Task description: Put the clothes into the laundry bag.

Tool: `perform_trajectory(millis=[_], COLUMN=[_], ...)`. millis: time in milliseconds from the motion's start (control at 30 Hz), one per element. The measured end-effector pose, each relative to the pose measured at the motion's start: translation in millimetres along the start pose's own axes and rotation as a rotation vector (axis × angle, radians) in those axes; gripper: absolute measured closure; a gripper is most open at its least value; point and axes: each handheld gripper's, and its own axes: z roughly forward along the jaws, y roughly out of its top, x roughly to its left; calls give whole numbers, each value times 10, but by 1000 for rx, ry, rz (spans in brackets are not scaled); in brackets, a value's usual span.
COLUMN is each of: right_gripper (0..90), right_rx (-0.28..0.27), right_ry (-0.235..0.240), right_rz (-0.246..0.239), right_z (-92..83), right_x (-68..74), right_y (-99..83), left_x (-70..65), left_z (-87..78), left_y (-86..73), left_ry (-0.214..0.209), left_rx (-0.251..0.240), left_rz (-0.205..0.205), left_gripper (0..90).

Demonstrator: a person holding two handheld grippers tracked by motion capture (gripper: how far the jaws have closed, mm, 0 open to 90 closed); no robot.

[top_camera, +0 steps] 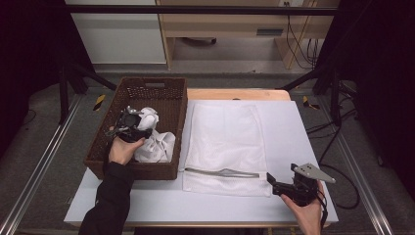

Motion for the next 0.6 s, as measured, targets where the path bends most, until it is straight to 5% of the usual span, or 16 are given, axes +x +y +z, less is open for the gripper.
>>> perform_trajectory(millis=[133, 267, 367, 600], right_gripper=[43, 46, 46, 46], right_rx=[-2, -17, -19, -22], right_ry=[0, -9, -6, -5], right_rz=[-1, 2, 2, -5], right_z=[-1, -12, -15, -9], right_x=[6, -3, 7, 19], right_y=[2, 5, 8, 11], left_x=[32, 20, -5, -6], left_z=[-165, -288, -495, -854], left_y=[24, 66, 135, 222], left_ry=[-14, -6, -14, -6], left_rx=[-139, -179, -270, -384], left_rz=[-36, -32, -36, -41], left_gripper=[579, 580, 580, 581])
